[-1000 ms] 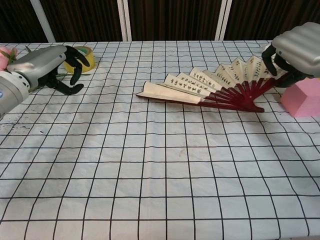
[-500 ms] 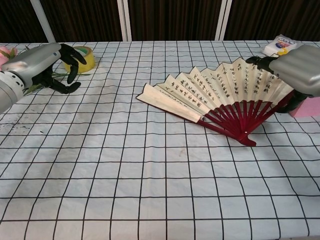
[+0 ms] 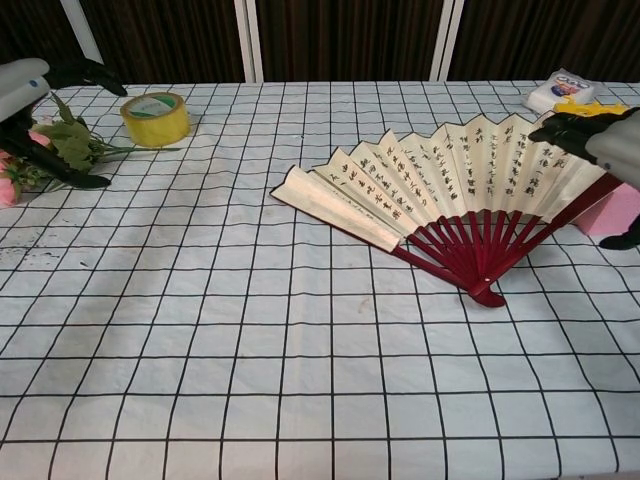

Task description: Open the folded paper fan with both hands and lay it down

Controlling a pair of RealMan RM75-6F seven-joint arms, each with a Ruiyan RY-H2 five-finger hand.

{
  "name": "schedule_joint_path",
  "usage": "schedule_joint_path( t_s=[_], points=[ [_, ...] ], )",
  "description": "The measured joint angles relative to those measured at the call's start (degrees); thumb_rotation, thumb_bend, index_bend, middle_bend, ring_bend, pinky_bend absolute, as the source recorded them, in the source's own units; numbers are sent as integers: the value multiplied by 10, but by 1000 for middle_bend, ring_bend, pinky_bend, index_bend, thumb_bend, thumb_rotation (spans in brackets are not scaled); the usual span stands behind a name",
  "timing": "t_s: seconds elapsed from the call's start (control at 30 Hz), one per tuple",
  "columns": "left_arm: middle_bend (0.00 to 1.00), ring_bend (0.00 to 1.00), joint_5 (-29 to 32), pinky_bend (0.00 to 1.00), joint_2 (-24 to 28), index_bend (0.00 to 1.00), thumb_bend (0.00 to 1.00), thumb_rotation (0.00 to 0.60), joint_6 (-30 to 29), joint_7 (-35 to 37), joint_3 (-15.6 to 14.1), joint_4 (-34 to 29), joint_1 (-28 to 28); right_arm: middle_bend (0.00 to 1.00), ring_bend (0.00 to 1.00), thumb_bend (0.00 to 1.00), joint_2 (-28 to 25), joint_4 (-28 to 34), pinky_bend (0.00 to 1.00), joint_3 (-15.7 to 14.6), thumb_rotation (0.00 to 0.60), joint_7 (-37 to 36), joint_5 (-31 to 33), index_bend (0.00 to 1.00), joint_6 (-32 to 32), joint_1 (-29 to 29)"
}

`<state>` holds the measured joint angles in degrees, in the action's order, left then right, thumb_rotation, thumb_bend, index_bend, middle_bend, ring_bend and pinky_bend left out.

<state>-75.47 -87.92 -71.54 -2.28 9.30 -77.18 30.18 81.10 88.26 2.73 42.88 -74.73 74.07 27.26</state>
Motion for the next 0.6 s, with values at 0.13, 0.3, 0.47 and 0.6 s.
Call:
schedule_joint_path(
  t_s=[0.13, 0.3, 0.47, 0.6],
  points=[
    [0, 0, -4, 0, 48, 48, 60, 600, -30, -16, -10, -42, -29, 0, 130, 0, -35, 26, 227, -9, 600, -35, -18, 0, 41, -30],
    [0, 0, -13, 0, 122, 17, 54, 600, -94, -38, -39, -101, -90, 0, 111, 0, -81, 53, 224, -28, 600, -126, -51, 0, 108, -84],
    [0, 0, -30, 0, 171, 0, 50, 600, -150, -48, -73, -144, -158, 0, 101, 0, -121, 58, 210, -57, 600, -229, -97, 0, 175, -151],
    [0, 0, -44, 0, 187, 0, 49, 600, -181, -47, -95, -157, -195, 0, 94, 0, -140, 49, 210, -76, 600, -286, -129, 0, 217, -195]
  ],
)
